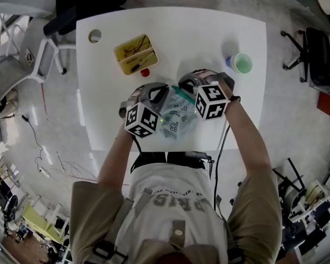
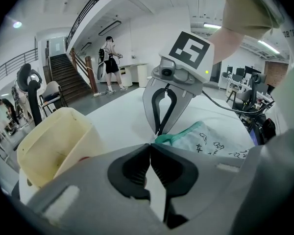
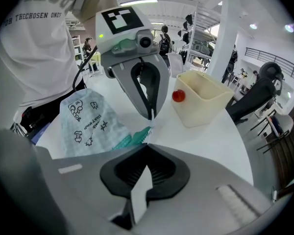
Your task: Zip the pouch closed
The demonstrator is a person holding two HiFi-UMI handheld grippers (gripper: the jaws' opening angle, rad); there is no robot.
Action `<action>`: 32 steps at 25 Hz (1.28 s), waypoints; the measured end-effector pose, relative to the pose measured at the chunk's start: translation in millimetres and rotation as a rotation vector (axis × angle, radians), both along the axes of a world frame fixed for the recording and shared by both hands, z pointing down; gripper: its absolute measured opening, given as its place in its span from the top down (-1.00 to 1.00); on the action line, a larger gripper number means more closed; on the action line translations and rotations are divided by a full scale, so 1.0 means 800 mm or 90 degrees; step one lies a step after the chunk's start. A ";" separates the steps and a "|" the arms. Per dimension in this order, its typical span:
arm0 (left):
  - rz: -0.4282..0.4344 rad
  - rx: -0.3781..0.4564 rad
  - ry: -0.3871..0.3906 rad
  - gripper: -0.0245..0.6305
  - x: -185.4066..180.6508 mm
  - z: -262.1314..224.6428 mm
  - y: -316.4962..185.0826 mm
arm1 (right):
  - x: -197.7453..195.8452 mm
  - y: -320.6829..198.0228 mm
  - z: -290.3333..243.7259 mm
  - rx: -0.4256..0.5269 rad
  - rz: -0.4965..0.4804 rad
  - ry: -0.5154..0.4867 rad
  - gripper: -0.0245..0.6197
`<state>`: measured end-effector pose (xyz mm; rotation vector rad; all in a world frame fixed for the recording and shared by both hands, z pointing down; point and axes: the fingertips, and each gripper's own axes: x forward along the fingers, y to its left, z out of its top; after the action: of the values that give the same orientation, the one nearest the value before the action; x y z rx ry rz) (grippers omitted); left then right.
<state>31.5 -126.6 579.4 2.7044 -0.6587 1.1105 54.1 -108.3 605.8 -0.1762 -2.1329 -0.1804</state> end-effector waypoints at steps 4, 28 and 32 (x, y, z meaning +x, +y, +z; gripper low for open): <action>0.000 -0.001 0.007 0.89 0.000 -0.002 0.001 | 0.000 -0.001 -0.002 -0.015 0.013 -0.008 0.93; 0.052 0.028 -0.019 0.89 0.006 -0.002 0.003 | -0.011 0.003 0.000 -0.006 -0.074 0.025 0.91; 0.048 0.024 -0.017 0.89 0.006 -0.001 0.001 | -0.010 0.000 0.000 -0.010 -0.060 0.028 0.91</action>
<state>36.3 -126.2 578.5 2.7727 -0.5915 1.1651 46.4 -108.2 606.1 -0.2883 -2.0847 -0.2129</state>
